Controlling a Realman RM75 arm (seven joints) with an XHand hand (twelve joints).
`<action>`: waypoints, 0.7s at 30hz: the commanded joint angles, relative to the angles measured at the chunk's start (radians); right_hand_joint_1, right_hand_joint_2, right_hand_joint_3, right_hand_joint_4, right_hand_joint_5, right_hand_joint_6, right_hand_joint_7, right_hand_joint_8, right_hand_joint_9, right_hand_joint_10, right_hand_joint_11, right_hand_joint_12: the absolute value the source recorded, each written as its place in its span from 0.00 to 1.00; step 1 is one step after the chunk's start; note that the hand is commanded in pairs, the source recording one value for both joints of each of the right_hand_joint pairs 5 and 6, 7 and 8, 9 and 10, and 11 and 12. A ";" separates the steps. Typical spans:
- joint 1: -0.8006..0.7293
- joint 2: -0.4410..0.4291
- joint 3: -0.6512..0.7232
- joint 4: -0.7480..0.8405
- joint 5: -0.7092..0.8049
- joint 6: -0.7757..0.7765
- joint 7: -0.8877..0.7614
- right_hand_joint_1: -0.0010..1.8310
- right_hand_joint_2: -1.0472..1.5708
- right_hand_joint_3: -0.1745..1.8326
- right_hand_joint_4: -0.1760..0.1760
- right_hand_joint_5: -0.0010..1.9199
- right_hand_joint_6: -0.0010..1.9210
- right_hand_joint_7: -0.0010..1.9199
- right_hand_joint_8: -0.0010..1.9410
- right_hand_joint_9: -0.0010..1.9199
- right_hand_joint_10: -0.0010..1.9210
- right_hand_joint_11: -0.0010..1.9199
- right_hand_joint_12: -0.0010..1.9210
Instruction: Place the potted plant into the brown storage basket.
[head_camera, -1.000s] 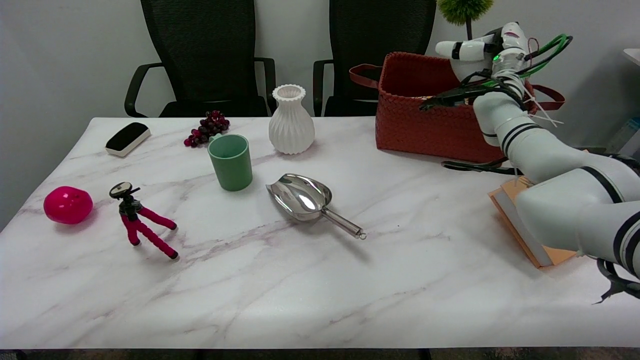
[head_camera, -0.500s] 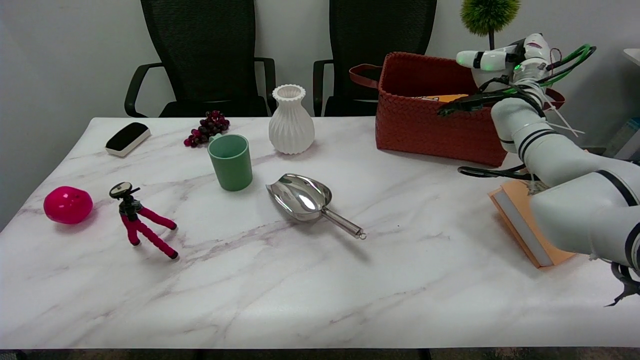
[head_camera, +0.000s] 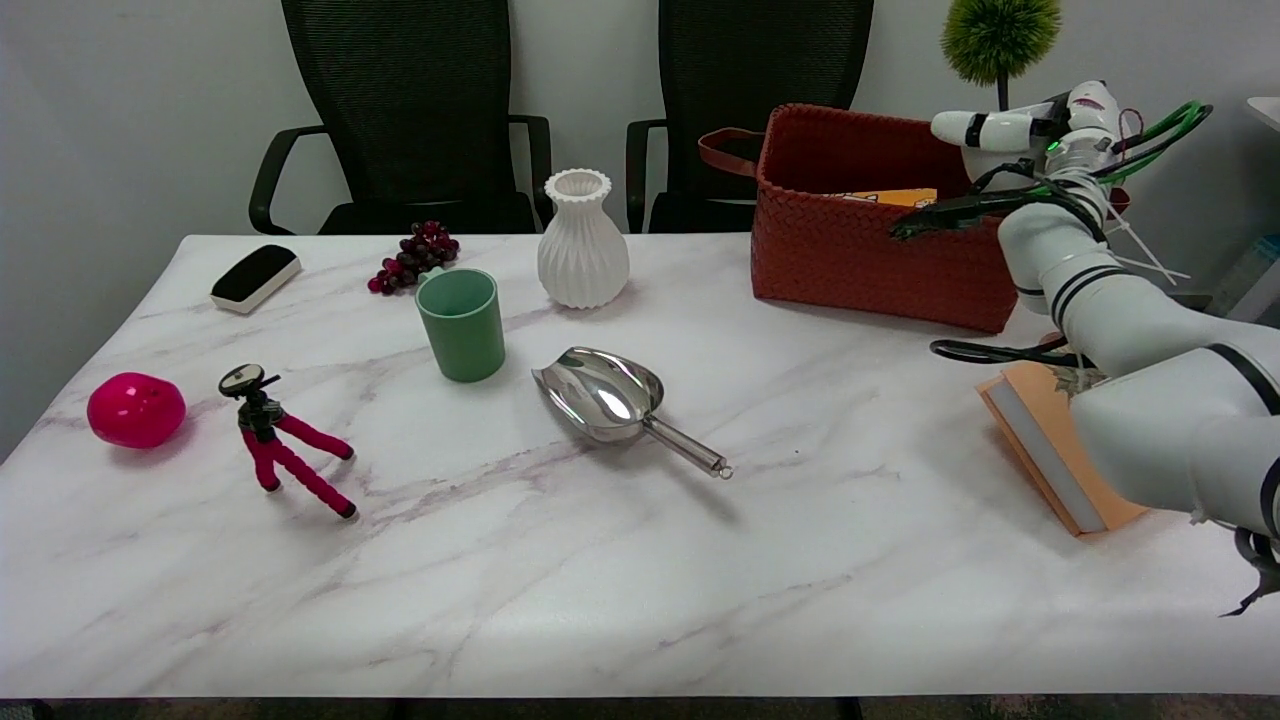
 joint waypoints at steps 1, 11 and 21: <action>-0.019 0.010 0.000 -0.012 0.004 -0.002 0.003 0.53 0.77 0.35 0.50 0.70 0.70 1.00 0.99 0.97 0.97 1.00 1.00; -0.036 0.012 -0.004 0.009 0.023 -0.002 0.004 0.53 0.77 0.35 0.50 0.70 0.70 1.00 0.99 0.97 0.97 1.00 1.00; -0.030 0.010 -0.008 0.032 0.018 -0.002 0.004 0.53 0.77 0.36 0.50 0.70 0.70 1.00 0.99 0.97 0.97 1.00 1.00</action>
